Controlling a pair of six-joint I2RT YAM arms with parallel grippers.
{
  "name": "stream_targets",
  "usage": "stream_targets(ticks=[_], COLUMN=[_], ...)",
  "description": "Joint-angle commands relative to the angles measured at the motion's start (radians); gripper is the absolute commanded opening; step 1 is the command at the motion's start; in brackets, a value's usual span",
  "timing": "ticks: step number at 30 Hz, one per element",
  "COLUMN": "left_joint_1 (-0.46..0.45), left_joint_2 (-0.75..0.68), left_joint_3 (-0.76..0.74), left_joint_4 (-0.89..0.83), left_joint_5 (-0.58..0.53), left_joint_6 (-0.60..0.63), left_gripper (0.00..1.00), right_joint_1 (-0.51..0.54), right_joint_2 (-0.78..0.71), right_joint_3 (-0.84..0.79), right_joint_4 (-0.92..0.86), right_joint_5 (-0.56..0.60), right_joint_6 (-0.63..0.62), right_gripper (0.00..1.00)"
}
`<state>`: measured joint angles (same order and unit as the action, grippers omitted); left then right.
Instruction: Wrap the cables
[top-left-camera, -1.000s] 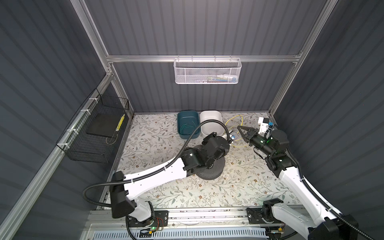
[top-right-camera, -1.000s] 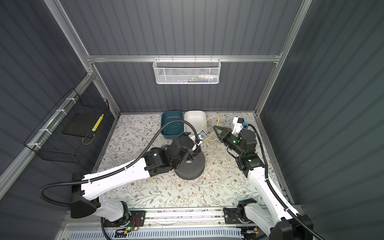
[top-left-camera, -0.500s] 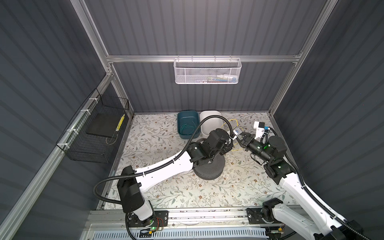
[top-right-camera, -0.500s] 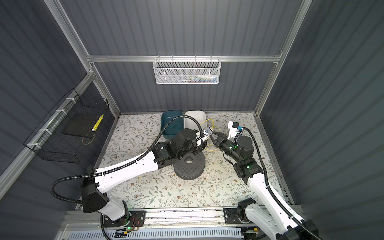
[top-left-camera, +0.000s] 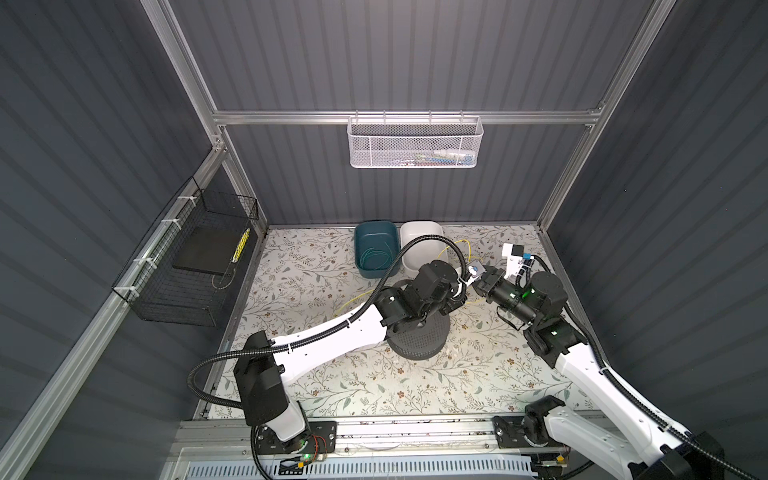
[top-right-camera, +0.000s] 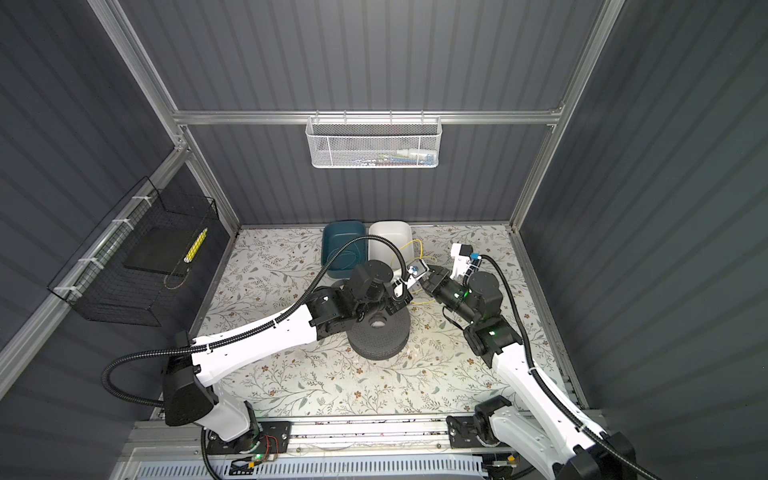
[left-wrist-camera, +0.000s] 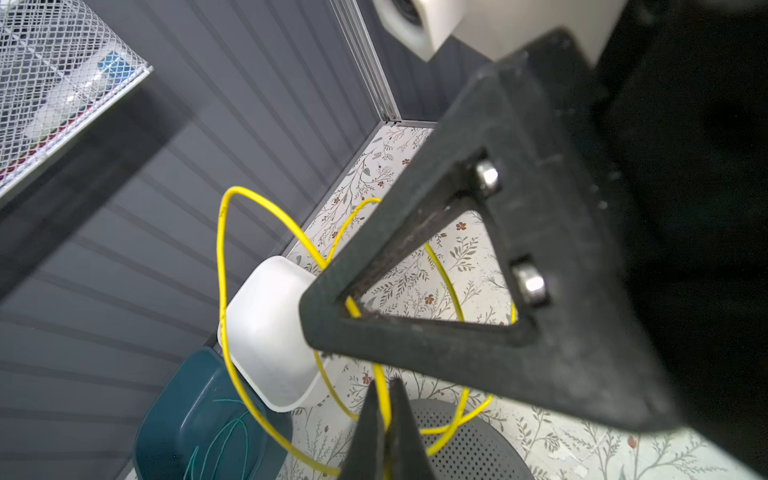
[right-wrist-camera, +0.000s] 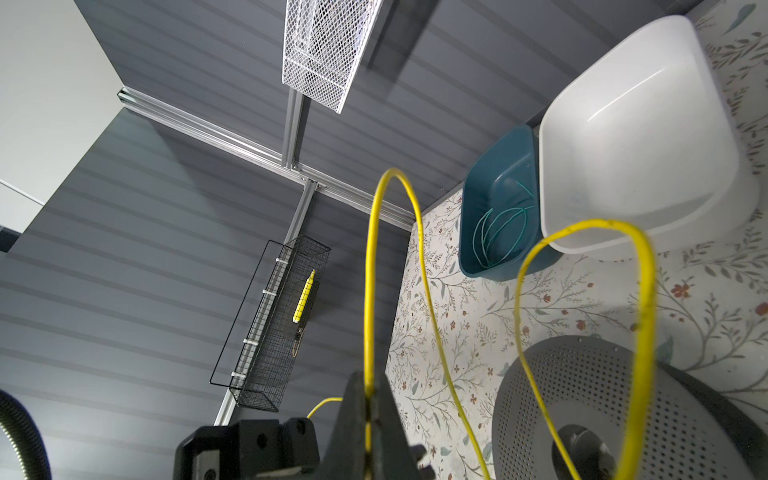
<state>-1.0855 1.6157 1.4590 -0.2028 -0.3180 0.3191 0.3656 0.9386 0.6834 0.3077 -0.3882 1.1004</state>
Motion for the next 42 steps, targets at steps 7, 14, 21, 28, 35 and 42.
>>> stream_targets(ticks=[7, 14, 21, 28, 35, 42], left_joint_1=[0.007, 0.015, 0.018, 0.018, 0.018, 0.018], left_joint_2=[-0.066, -0.094, -0.090, -0.094, -0.098, -0.095], left_joint_3=[-0.090, -0.103, -0.091, -0.079, -0.073, -0.066], left_joint_4=[0.067, 0.083, 0.102, 0.105, 0.101, 0.088], left_joint_5=[-0.052, -0.054, -0.074, -0.089, -0.084, -0.072], left_joint_6=[0.009, 0.004, -0.001, -0.024, -0.028, -0.038], left_gripper=[0.00, 0.00, 0.00, 0.00, 0.00, 0.00], right_joint_1=[0.007, -0.013, -0.019, -0.017, -0.017, -0.017], right_joint_2=[-0.050, -0.174, -0.246, -0.209, -0.147, -0.055], right_joint_3=[0.046, 0.066, 0.063, 0.011, -0.064, -0.063], right_joint_4=[-0.064, -0.185, -0.302, -0.240, -0.104, -0.028], right_joint_5=[-0.005, 0.087, 0.170, 0.155, 0.115, 0.063], right_joint_6=[-0.037, -0.045, -0.013, 0.106, 0.186, 0.184], right_gripper=[0.29, 0.49, 0.51, 0.53, 0.52, 0.36])
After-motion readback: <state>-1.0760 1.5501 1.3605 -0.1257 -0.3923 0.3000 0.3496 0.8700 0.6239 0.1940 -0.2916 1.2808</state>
